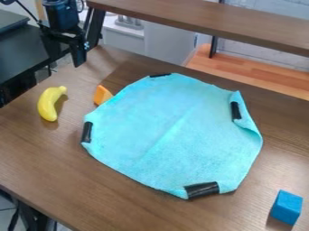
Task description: Put the orange figure to bottom left of the cloth
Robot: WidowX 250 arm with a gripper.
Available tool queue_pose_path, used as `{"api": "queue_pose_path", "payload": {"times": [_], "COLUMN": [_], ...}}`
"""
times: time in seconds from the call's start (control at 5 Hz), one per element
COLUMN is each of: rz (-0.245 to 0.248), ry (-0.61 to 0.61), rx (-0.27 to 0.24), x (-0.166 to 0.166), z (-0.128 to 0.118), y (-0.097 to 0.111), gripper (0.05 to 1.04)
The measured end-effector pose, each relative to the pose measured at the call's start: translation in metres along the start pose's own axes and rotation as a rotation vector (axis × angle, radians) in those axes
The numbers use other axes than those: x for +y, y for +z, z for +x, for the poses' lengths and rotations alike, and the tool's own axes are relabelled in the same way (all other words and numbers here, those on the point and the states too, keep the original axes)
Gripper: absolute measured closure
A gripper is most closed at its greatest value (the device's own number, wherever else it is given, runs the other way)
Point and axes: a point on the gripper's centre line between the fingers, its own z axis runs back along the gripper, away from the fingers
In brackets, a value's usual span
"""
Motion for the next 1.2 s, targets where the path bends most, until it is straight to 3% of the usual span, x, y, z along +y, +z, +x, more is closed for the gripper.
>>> {"api": "queue_pose_path", "payload": {"times": [0.2, 0.4, 1.2], "rz": [-0.019, -0.008, 0.02], "ry": [0.003, -0.023, -0.178], "rx": [0.039, 0.041, 0.026], "x": [-0.002, -0.011, -0.047], "z": [-0.005, -0.004, 0.006], "y": [-0.018, -0.031, -0.053], "gripper": [0.084, 0.084, 0.084]}}
